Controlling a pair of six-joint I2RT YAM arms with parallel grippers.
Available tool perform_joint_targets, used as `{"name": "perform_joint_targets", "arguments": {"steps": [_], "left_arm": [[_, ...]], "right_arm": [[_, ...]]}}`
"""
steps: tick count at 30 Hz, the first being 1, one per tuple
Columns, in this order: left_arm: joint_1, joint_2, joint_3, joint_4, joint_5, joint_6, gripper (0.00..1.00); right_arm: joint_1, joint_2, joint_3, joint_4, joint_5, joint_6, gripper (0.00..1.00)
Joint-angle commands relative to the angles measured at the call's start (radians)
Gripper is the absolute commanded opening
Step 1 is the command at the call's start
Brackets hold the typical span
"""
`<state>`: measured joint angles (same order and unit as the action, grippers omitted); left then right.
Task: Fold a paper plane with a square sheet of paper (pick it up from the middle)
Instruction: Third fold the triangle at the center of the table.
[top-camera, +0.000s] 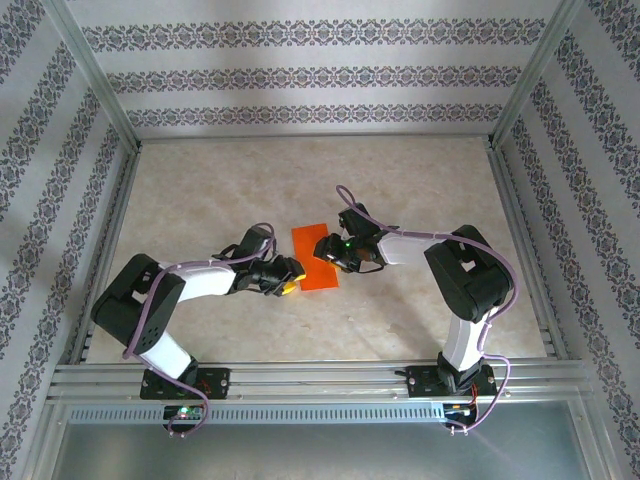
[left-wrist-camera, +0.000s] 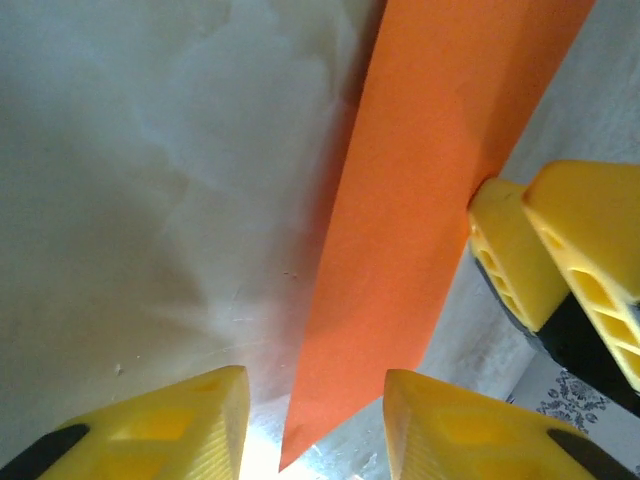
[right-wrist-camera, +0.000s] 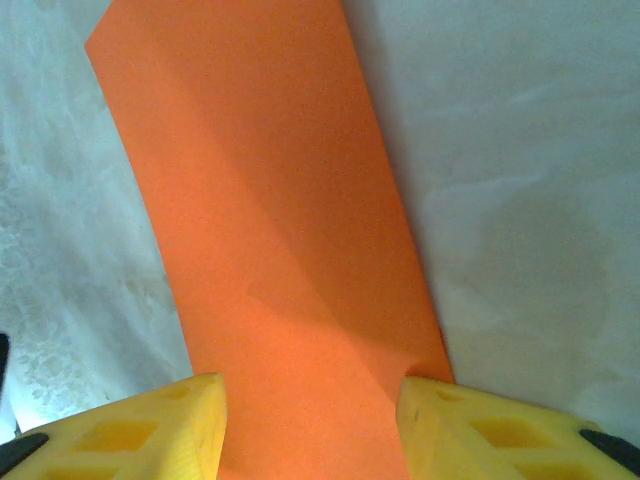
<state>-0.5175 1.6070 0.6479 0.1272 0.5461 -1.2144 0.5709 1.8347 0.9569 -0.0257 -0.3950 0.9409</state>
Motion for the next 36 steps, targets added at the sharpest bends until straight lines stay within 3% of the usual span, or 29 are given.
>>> {"name": "perform_joint_targets", "arguments": {"steps": [1, 22, 29, 36], "left_arm": [[-0.015, 0.016, 0.008, 0.061, 0.005, -0.025, 0.36], [0.003, 0.044, 0.078, -0.006, 0.025, 0.084, 0.31], [0.016, 0.069, 0.089, 0.006, 0.027, 0.074, 0.29], [0.031, 0.091, 0.095, 0.019, 0.023, 0.034, 0.21]], "right_arm": [[-0.009, 0.047, -0.042, -0.073, 0.018, 0.005, 0.54], [-0.022, 0.047, -0.042, -0.082, 0.007, -0.011, 0.53], [-0.024, 0.046, -0.043, -0.08, 0.002, -0.019, 0.52], [-0.025, 0.022, -0.054, -0.052, -0.008, -0.041, 0.52]]}}
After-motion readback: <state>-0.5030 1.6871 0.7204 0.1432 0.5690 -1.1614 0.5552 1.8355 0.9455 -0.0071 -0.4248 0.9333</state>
